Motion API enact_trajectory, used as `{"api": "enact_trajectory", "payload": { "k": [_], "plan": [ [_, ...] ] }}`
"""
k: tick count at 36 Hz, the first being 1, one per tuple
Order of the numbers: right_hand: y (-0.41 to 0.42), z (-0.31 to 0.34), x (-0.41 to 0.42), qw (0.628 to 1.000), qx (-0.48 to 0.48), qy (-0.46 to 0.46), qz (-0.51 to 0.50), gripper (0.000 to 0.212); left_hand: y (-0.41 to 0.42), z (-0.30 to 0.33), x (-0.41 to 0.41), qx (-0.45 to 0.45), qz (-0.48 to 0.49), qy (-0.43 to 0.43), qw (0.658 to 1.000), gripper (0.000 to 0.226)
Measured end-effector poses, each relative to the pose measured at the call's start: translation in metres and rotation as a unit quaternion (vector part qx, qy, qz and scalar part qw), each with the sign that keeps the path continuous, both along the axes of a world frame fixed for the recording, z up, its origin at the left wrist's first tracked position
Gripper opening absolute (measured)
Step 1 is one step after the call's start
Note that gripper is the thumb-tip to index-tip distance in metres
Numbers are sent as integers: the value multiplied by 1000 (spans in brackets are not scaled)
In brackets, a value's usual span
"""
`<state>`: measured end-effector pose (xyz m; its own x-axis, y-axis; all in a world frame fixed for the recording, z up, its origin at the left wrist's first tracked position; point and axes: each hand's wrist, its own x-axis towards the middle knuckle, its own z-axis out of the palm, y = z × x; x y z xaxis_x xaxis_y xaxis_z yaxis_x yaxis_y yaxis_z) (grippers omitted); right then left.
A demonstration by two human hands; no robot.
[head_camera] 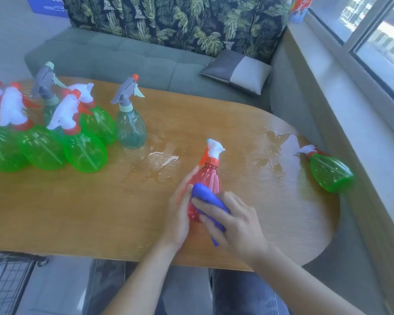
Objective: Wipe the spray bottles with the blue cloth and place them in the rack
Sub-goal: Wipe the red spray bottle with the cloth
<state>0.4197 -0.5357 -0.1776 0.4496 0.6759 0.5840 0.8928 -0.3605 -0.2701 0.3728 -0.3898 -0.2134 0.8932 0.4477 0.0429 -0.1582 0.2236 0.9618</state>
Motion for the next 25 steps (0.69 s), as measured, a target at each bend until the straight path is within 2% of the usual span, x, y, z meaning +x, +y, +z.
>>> {"api": "enact_trajectory", "payload": {
  "k": [4, 7, 10, 13, 17, 22, 25],
  "plan": [
    [-15, -8, -4, 992, -68, -91, 50, 31, 2, 3, -1, 1, -20, -4, 1000, 46],
    [-18, -5, -3, 992, -66, -94, 58, 30, 2, 5, -3, -6, -26, -4, 1000, 46],
    [-12, 5, 5, 1000, 9, -11, 20, 29, -1, 5, -3, -3, -7, 6, 1000, 47],
    [1, 19, 21, 987, 91, 117, -60, 34, -1, 6, -2, -30, -9, 11, 999, 45],
    [20, 27, 36, 963, 97, 217, -126, 36, -2, 7, -4, -23, -26, 16, 999, 42],
    [22, 13, 19, 980, 68, 146, -114, 35, 0, 4, -4, -31, -18, 16, 999, 47],
    [10, 7, 8, 996, 40, 64, -48, 33, 4, 2, -4, -50, -13, 18, 998, 45]
  ]
}}
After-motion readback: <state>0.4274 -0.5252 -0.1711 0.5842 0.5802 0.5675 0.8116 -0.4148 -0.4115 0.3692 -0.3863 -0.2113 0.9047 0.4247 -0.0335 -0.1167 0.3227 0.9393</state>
